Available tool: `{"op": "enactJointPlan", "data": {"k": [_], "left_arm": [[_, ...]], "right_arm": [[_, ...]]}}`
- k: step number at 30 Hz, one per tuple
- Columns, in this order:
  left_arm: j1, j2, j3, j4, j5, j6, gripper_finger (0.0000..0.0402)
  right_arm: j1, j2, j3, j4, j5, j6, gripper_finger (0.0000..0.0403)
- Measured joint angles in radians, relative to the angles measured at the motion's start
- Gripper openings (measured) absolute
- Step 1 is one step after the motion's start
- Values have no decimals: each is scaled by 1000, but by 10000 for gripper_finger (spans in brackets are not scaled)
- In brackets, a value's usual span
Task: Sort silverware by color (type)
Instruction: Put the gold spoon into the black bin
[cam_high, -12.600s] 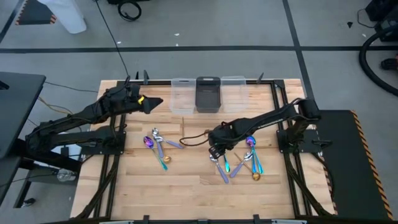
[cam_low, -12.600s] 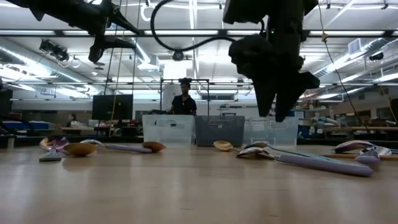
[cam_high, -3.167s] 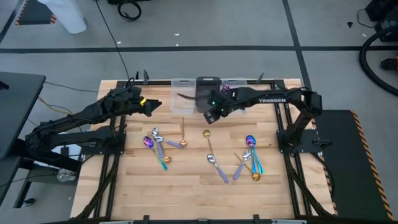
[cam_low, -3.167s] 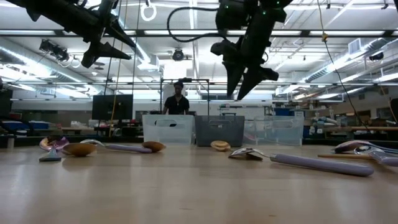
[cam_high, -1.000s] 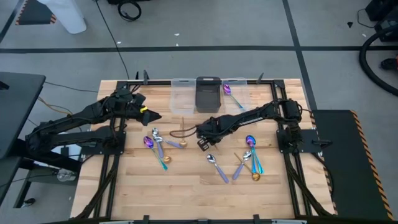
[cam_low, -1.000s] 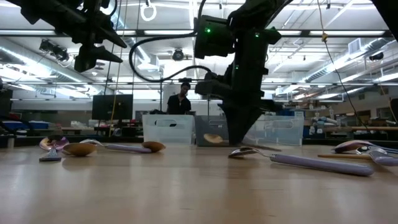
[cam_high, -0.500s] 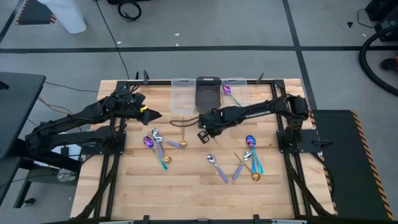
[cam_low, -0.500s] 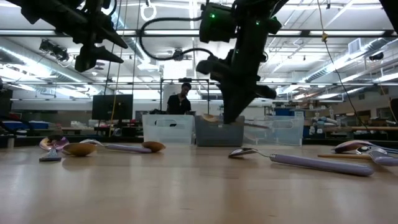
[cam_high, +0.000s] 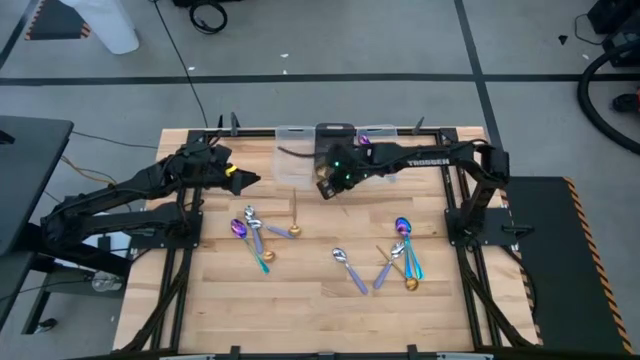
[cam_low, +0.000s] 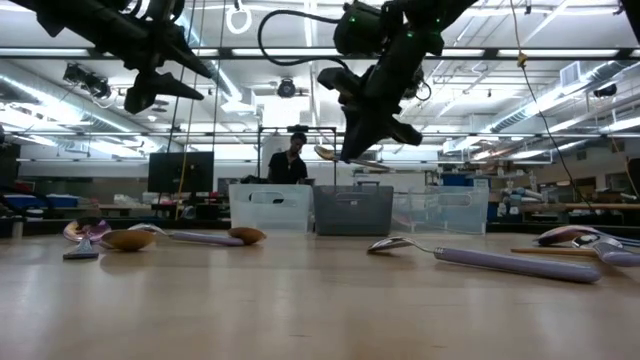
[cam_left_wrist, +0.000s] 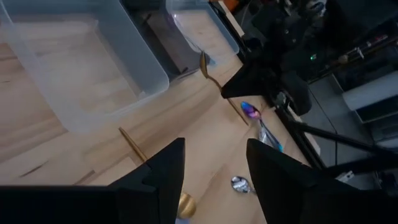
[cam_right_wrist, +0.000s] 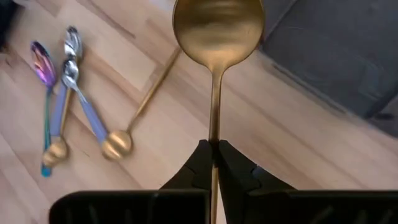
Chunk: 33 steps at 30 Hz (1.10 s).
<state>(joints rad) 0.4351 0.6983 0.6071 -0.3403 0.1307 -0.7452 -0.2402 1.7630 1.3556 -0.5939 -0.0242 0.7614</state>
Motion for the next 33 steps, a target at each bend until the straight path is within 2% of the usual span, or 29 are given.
{"op": "enactJointPlan", "data": {"k": [9, 25, 33], "left_arm": [[0, 0, 0, 4, -8, -8, 181], [0, 2, 0, 38, -118, -37, 181], [0, 2, 0, 38, -183, -50, 181]], "right_arm": [[-101, 0, 0, 62, -45, -55, 16], [-283, 0, 0, 197, -153, -156, 16], [-335, 0, 0, 222, -155, -275, 16]]}}
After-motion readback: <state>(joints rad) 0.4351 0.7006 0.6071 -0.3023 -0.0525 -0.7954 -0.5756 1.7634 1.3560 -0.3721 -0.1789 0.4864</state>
